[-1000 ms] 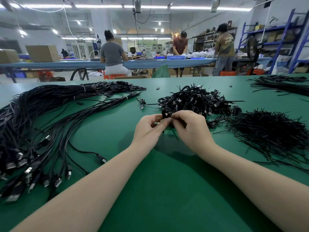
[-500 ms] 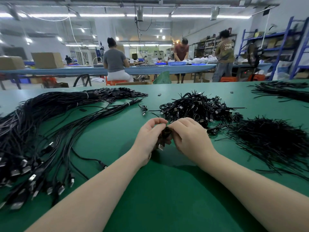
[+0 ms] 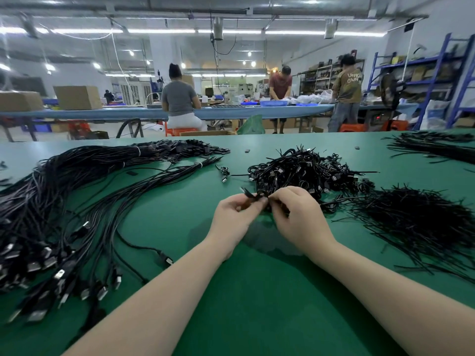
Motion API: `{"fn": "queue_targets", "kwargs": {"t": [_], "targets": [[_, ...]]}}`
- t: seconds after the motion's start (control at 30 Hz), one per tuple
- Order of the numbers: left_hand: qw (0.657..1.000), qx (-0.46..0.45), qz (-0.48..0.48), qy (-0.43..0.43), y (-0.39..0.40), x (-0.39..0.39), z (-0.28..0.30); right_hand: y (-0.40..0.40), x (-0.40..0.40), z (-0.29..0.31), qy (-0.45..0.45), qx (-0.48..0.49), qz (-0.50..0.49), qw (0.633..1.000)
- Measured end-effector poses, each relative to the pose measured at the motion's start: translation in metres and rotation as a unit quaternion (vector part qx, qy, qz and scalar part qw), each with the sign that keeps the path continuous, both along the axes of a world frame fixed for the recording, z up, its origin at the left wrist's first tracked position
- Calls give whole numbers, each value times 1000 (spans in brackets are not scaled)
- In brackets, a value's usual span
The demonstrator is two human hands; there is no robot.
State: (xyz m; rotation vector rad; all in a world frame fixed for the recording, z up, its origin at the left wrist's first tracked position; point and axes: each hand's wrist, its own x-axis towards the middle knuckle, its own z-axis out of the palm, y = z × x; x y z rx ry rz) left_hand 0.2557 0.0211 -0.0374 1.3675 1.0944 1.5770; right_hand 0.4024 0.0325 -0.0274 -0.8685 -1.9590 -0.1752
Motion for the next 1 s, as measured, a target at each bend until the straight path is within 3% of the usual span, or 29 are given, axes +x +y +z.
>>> {"fn": "queue_targets", "kwargs": {"t": [0.17, 0.43, 0.7, 0.8, 1.0], "targets": [[998, -21, 43, 49, 5, 0, -2, -4, -3, 4, -59, 61, 3, 996], [993, -112, 21, -42, 0, -3, 8, -6, -5, 5, -151, 160, -16, 975], [978, -164, -79, -99, -2, -11, 19, -8, -5, 3, -162, 219, -6, 962], [983, -162, -56, -57, -5, -7, 19, -5, -3, 1, -120, 181, 10, 976], [986, -130, 92, 51, 10, -8, 38, 8, 11, 36, -62, 124, -25, 990]]}}
